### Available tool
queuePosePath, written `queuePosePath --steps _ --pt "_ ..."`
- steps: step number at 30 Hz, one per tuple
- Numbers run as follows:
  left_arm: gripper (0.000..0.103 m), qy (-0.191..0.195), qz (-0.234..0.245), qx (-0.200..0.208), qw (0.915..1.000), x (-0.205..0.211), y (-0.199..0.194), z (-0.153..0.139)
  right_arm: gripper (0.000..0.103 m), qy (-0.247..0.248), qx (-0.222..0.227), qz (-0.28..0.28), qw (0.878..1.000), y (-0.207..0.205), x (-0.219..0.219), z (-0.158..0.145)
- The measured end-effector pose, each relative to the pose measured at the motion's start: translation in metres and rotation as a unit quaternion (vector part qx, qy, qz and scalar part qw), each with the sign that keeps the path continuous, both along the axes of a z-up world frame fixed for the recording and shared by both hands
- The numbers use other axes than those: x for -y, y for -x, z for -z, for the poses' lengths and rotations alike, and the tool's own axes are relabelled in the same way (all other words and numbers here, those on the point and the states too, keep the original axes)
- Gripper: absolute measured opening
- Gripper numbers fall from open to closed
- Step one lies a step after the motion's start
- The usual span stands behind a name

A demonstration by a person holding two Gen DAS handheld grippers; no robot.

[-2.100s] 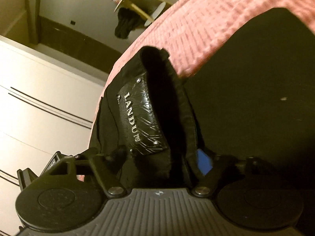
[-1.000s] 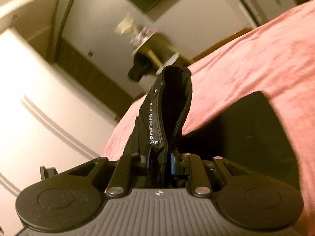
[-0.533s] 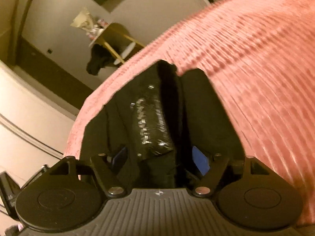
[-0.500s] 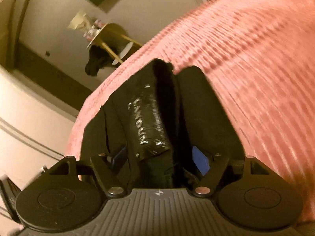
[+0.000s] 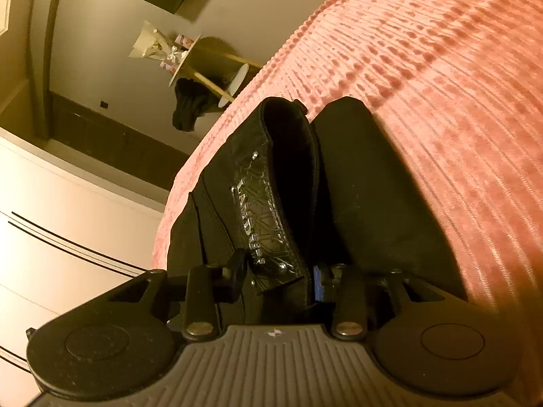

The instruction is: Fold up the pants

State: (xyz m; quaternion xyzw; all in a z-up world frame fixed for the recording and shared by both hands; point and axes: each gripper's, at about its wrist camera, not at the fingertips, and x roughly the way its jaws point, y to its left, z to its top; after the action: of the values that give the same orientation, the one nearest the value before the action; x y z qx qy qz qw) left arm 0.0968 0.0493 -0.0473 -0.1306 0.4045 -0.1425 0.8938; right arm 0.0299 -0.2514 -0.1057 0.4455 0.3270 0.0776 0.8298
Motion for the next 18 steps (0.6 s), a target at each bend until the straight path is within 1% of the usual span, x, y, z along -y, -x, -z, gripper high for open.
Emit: queuePosePath --steps 1,2,3,5,6,7,8,9,10,11,12,14,16,17,18 --pt "0.103 0.003 -0.001 -0.002 1.0000 0.000 0.000 0.000 0.051 -0.001 -0.002 -0.006 1.000 -0.003 -0.001 0.001" --pt "0.103 0.002 -0.002 -0.003 1.0000 0.000 -0.001 0.000 0.061 -0.001 -0.004 -0.015 1.000 -0.008 -0.004 0.003" --pt "0.103 -0.001 -0.001 -0.003 1.0000 0.001 -0.001 0.000 0.068 0.003 -0.005 -0.025 1.000 -0.011 -0.007 0.003" --pt "0.103 -0.013 0.004 -0.003 0.9999 0.004 0.000 0.000 0.068 0.024 -0.014 -0.046 0.999 -0.021 -0.018 0.005" --pt "0.103 -0.020 0.006 -0.002 0.9998 0.006 -0.001 0.001 0.065 0.041 -0.015 -0.050 0.998 -0.024 -0.024 0.004" --pt "0.103 -0.026 0.006 -0.002 0.9996 0.007 -0.001 0.001 0.060 0.062 -0.014 -0.052 0.997 -0.025 -0.030 0.002" --pt "0.103 -0.032 0.006 -0.002 0.9995 0.008 -0.001 0.002 0.051 0.080 -0.012 -0.054 0.995 -0.025 -0.035 0.001" --pt "0.103 -0.034 0.006 -0.003 0.9994 0.008 -0.001 0.002 0.045 0.090 -0.008 -0.054 0.994 -0.023 -0.039 -0.002" --pt "0.103 -0.034 0.006 -0.002 0.9994 0.008 0.000 0.002 0.041 0.096 -0.001 -0.049 0.994 -0.019 -0.042 -0.006" --pt "0.103 -0.033 0.005 0.001 0.9995 0.007 0.001 0.001 0.032 0.107 0.011 -0.043 0.993 -0.014 -0.046 -0.013" --pt "0.103 -0.031 0.003 0.004 0.9995 0.006 0.003 0.000 0.025 0.118 0.019 -0.037 0.992 -0.011 -0.049 -0.019" --pt "0.103 -0.031 0.005 0.022 0.9993 0.006 0.009 -0.006 0.023 0.122 0.033 -0.028 0.992 -0.003 -0.052 -0.029" --pt "0.103 -0.025 0.020 0.059 0.9977 0.013 0.023 -0.016 0.022 0.120 0.059 -0.029 0.991 0.008 -0.054 -0.040" --pt "0.103 -0.026 0.031 0.077 0.9962 0.020 0.031 -0.020 0.021 0.121 0.069 -0.027 0.990 0.012 -0.055 -0.046" --pt "0.103 -0.030 0.055 0.086 0.9943 0.032 0.038 -0.020 0.021 0.124 0.077 -0.025 0.989 0.016 -0.055 -0.050"
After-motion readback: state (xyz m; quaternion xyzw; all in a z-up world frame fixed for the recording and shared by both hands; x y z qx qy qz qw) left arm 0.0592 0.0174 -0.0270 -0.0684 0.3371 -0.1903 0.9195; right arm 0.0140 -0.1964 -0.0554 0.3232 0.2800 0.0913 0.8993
